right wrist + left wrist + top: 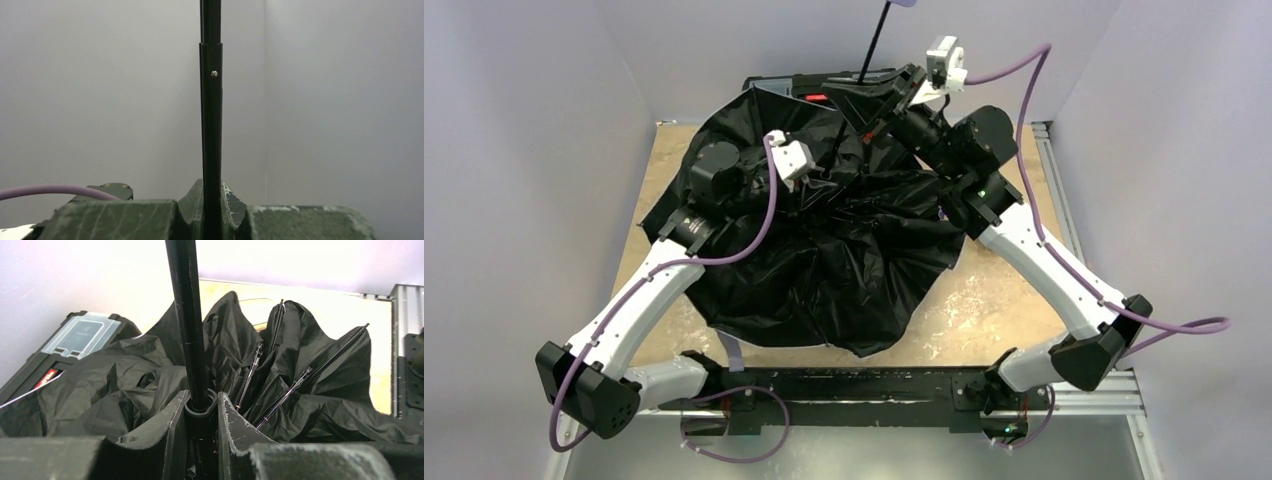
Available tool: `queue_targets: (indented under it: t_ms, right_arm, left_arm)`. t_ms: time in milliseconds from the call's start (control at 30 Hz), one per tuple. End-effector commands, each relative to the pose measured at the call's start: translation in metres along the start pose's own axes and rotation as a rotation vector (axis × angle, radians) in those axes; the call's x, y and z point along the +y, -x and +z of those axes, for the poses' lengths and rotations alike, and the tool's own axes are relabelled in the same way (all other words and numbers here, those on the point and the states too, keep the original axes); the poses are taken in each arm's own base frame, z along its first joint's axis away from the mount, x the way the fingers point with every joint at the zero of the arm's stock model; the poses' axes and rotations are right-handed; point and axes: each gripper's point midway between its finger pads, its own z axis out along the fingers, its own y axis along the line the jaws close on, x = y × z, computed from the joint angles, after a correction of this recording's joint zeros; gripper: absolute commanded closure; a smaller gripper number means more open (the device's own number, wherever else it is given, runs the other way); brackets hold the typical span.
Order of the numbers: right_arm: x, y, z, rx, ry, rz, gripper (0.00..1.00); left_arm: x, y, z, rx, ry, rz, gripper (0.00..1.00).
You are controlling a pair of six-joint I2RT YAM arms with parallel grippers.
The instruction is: Open the umbrella
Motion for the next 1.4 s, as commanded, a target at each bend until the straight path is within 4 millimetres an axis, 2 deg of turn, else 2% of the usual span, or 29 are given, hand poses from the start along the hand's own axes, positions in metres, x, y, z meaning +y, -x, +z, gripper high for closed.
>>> queue_targets:
  t_ms: [0,133,300,367,433,467,533,633,733,800,1000,1100,1167,1233,1367]
  right_arm:
    - [0.019,0.109,-0.002,-0.265,0.041,-0.104,1.00]
    - [0.028,0.139,-0.004,-0.321,0.054,-0.116,1.00]
    - [0.036,0.161,-0.006,-0.360,0.071,-0.120,1.00]
    - [0.038,0.165,-0.006,-0.361,0.077,-0.120,1.00]
    - [0.034,0.160,-0.007,-0.344,0.060,-0.124,1.00]
    - [0.033,0.153,-0.006,-0.328,0.061,-0.124,1.00]
    - [0.030,0.130,-0.006,-0.271,0.067,-0.102,1.00]
    - [0.029,0.093,-0.005,-0.184,0.090,-0.068,1.00]
    - [0.031,0.066,-0.005,-0.116,0.121,-0.031,1.00]
    - [0.031,0.053,-0.005,-0.083,0.132,-0.019,1.00]
    - [0.028,0.025,-0.007,-0.001,0.134,-0.015,1.00]
    - [0.027,0.018,-0.007,0.017,0.130,-0.012,1.00]
    - [0.028,0.021,-0.007,0.007,0.133,-0.011,1.00]
    - [0.027,0.024,-0.005,-0.001,0.129,-0.012,1.00]
    - [0.027,0.030,-0.004,-0.015,0.123,-0.017,1.00]
  left_arm:
    - [-0.003,-0.065,-0.004,0.144,-0.024,-0.002,1.00]
    - [0.009,-0.104,-0.011,0.232,-0.002,-0.059,1.00]
    - [0.016,-0.138,-0.016,0.310,-0.001,-0.084,1.00]
    - [0.016,-0.140,-0.017,0.311,-0.008,-0.087,0.90]
    - [0.015,-0.120,-0.016,0.262,-0.020,-0.078,0.84]
    - [0.015,-0.101,-0.015,0.215,-0.023,-0.074,0.78]
    - [0.014,-0.057,-0.014,0.117,-0.021,-0.062,0.62]
    - [0.005,0.008,-0.015,-0.013,-0.022,0.014,0.50]
    - [0.000,0.053,-0.018,-0.094,-0.012,0.059,0.45]
    - [-0.001,0.071,-0.021,-0.119,-0.009,0.064,0.46]
    - [0.009,0.098,-0.028,-0.136,0.047,0.098,0.44]
    - [0.010,0.103,-0.027,-0.118,0.042,0.120,0.53]
    - [0.009,0.096,-0.020,-0.082,0.026,0.118,0.61]
    - [0.009,0.083,-0.015,-0.044,0.009,0.105,0.62]
    - [-0.005,0.060,-0.011,-0.030,-0.059,0.109,0.64]
